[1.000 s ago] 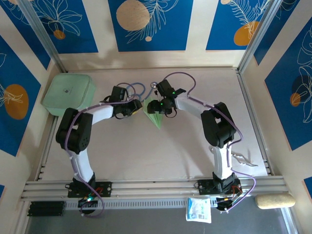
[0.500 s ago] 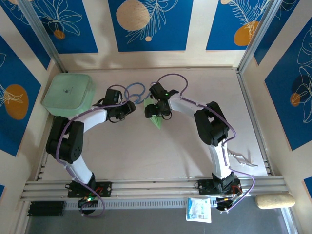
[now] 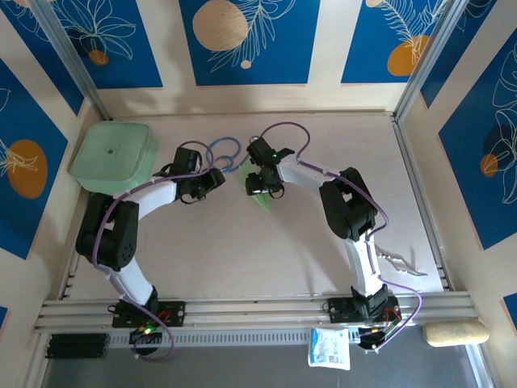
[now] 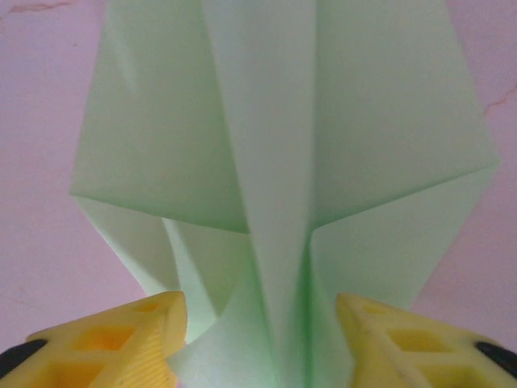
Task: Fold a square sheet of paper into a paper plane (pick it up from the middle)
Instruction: Move a paper plane to the center of the table.
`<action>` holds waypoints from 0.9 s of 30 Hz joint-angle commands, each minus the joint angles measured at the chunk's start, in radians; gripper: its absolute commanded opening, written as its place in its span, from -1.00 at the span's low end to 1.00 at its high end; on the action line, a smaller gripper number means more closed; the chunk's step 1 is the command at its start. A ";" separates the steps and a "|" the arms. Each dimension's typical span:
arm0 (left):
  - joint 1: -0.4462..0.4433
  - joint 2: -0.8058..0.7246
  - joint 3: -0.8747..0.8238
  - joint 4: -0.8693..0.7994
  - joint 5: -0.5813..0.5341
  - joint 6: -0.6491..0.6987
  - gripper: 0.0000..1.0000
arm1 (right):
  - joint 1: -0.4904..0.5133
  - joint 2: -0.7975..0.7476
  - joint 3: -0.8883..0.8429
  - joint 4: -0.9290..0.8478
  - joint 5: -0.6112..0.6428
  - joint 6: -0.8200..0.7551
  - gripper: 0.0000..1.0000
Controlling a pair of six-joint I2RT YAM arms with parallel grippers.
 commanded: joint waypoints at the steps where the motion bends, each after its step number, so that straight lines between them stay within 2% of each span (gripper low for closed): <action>1: 0.013 -0.026 -0.013 -0.015 -0.012 0.014 0.12 | 0.001 0.020 0.030 -0.026 -0.009 0.003 -0.06; 7: 0.014 -0.026 -0.013 -0.013 -0.008 0.015 0.14 | 0.001 0.043 0.052 -0.051 0.007 0.009 -0.29; 18: 0.013 -0.025 -0.016 -0.011 -0.001 0.017 0.15 | 0.002 0.041 0.059 -0.066 0.056 0.030 -0.36; 27: 0.014 -0.023 -0.016 -0.005 0.009 0.014 0.18 | 0.000 0.043 0.079 -0.098 0.114 0.072 -0.62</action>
